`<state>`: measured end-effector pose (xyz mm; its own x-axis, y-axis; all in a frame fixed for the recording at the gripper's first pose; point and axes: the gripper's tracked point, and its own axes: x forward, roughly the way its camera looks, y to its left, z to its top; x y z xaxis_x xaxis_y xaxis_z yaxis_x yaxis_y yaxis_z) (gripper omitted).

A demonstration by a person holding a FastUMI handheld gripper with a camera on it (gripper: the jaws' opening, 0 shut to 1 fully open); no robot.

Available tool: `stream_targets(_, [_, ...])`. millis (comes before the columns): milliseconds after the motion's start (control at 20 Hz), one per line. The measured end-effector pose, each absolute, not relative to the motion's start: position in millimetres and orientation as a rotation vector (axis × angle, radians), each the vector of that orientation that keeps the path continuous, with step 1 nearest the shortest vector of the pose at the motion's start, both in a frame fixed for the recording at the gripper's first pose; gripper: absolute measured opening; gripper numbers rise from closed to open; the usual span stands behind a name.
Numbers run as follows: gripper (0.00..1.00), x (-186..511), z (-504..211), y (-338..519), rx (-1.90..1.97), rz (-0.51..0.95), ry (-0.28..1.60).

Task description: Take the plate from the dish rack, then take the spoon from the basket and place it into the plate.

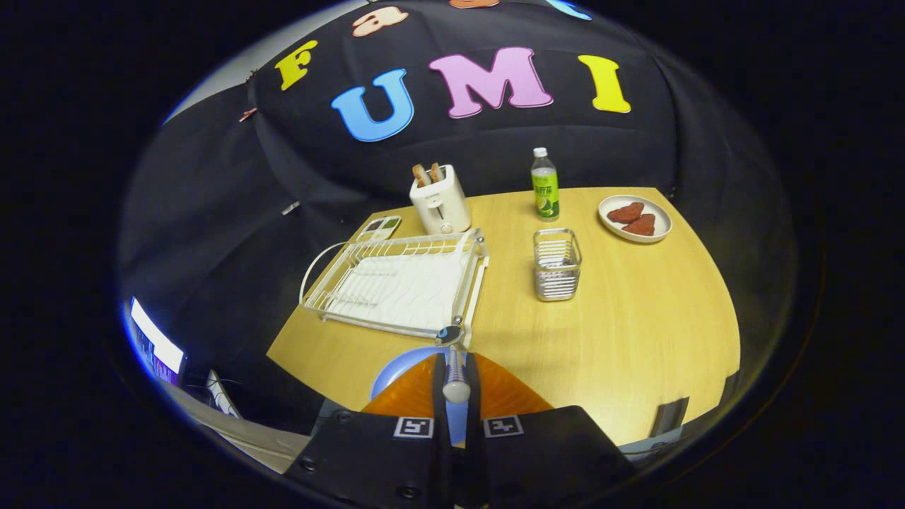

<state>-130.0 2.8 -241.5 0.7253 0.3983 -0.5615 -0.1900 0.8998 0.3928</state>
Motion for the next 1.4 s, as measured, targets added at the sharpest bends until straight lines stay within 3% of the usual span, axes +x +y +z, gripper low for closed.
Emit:
stream_targets(600, [0.11, -139, -310, 82, 0.205, 0.456, 0.817])
stream_targets(1400, [0.16, -152, -349, 74, 0.168, 0.414, 0.920])
